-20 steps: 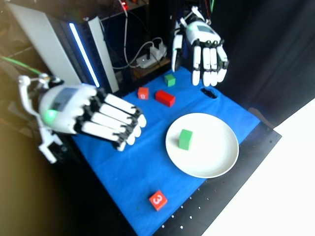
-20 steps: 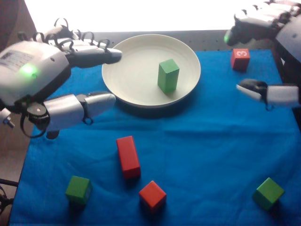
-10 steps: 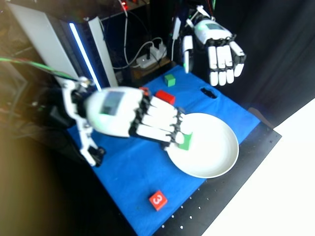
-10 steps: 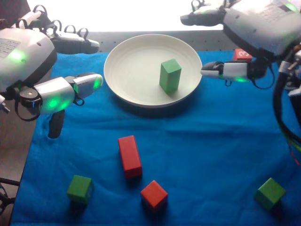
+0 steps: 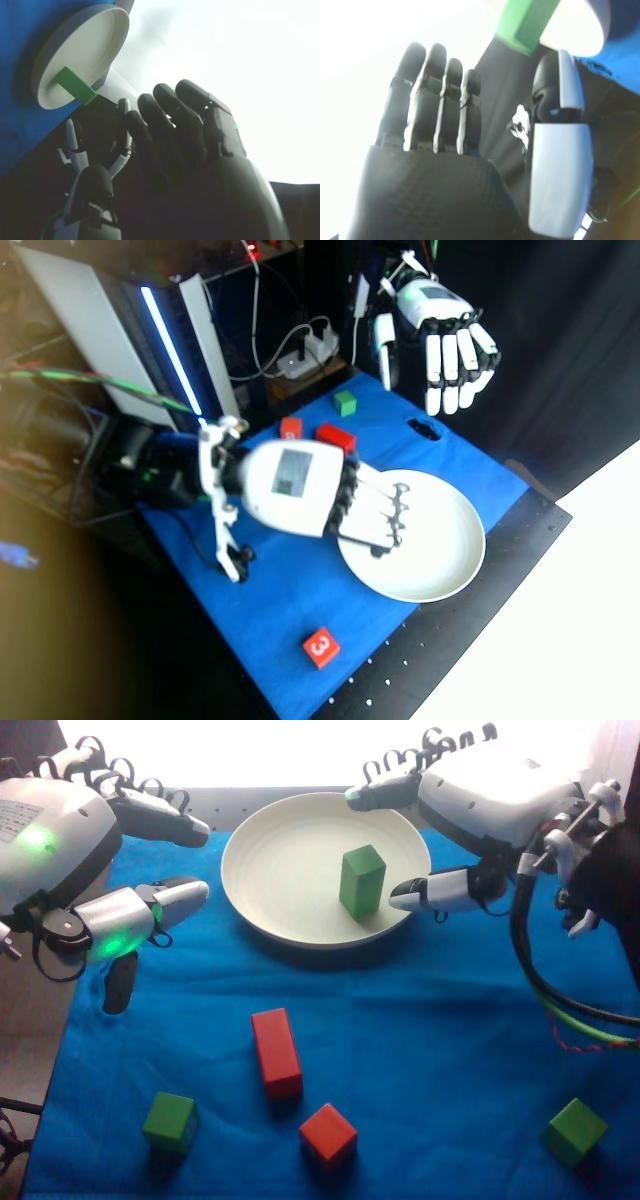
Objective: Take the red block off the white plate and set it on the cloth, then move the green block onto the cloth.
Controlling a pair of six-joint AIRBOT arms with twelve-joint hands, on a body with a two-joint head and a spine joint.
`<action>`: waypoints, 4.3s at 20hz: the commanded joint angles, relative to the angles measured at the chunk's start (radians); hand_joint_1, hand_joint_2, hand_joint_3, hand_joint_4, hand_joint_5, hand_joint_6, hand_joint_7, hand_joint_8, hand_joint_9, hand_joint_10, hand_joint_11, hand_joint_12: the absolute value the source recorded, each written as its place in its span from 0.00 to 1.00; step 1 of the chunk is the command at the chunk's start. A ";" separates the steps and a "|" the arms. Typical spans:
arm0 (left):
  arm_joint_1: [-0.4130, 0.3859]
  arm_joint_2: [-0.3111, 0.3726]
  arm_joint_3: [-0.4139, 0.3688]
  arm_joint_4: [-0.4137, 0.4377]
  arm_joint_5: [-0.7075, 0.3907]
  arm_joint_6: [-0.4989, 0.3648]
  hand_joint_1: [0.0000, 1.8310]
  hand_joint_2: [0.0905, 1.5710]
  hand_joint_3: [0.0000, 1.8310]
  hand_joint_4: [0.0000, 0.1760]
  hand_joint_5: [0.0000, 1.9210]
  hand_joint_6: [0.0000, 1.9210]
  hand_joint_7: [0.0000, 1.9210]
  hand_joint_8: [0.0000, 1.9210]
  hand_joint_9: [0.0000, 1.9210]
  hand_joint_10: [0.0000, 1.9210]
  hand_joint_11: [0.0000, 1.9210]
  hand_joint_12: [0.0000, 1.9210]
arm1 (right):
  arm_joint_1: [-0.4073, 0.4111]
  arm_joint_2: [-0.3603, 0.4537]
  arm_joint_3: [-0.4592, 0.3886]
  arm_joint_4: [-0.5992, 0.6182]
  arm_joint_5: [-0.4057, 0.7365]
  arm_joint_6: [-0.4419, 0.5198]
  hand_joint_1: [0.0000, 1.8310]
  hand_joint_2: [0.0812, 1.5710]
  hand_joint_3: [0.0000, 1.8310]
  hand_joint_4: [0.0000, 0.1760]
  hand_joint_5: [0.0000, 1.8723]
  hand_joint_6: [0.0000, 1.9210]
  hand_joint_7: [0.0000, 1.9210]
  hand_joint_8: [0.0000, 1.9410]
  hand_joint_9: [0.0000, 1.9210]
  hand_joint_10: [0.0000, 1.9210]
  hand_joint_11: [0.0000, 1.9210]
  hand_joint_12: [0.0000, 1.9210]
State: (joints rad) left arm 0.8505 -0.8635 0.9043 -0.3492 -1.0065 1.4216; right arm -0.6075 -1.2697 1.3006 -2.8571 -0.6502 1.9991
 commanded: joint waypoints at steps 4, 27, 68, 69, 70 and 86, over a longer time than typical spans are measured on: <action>-0.017 0.004 -0.005 0.021 -0.139 0.002 0.23 0.79 0.00 0.00 0.43 0.01 0.40 0.02 0.23 0.32 0.02 0.75 | 0.030 -0.043 0.044 -0.005 -0.066 0.002 0.60 0.56 0.00 0.00 0.33 0.00 0.30 0.00 0.18 0.37 0.01 0.85; -0.014 0.007 -0.015 0.019 -0.176 0.002 0.27 0.80 0.00 0.00 0.48 0.01 0.44 0.07 0.22 0.50 0.05 0.81 | 0.034 -0.156 0.155 0.005 0.055 0.002 0.74 0.73 0.00 0.00 0.46 0.62 0.48 0.53 0.40 0.72 0.25 0.70; 0.063 0.057 -0.073 -0.008 -0.240 0.001 0.31 0.78 0.00 0.04 0.39 0.02 0.39 0.01 0.34 0.14 0.11 0.72 | -0.274 0.351 -0.433 -0.155 -0.488 0.117 0.76 0.68 0.00 0.00 0.52 0.50 0.51 0.50 0.49 0.64 0.44 0.82; 0.063 0.057 -0.073 -0.008 -0.240 0.001 0.31 0.78 0.00 0.01 0.40 0.01 0.39 0.01 0.32 0.21 0.11 0.75 | -0.288 0.350 -0.436 -0.155 -0.488 0.129 0.76 0.68 0.00 0.00 0.53 0.49 0.52 0.47 0.51 0.61 0.46 0.80; 0.063 0.057 -0.073 -0.007 -0.239 0.001 0.32 0.78 0.00 0.03 0.40 0.01 0.39 0.01 0.29 0.26 0.09 0.75 | -0.301 0.350 -0.439 -0.155 -0.489 0.139 0.76 0.68 0.00 0.00 0.52 0.51 0.51 0.48 0.53 0.61 0.49 0.79; 0.063 0.053 -0.073 -0.006 -0.246 0.001 0.41 0.85 0.00 1.00 0.28 0.84 0.36 0.02 0.19 0.37 0.00 0.79 | -0.334 0.336 -0.439 -0.155 -0.490 0.181 0.46 0.52 0.00 0.00 0.04 0.10 0.03 0.02 0.00 0.21 0.00 0.82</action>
State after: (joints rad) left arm 0.9215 -0.8116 0.8330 -0.3801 -1.1267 1.4220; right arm -0.9455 -0.9363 0.8619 -2.9776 -1.0191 2.1742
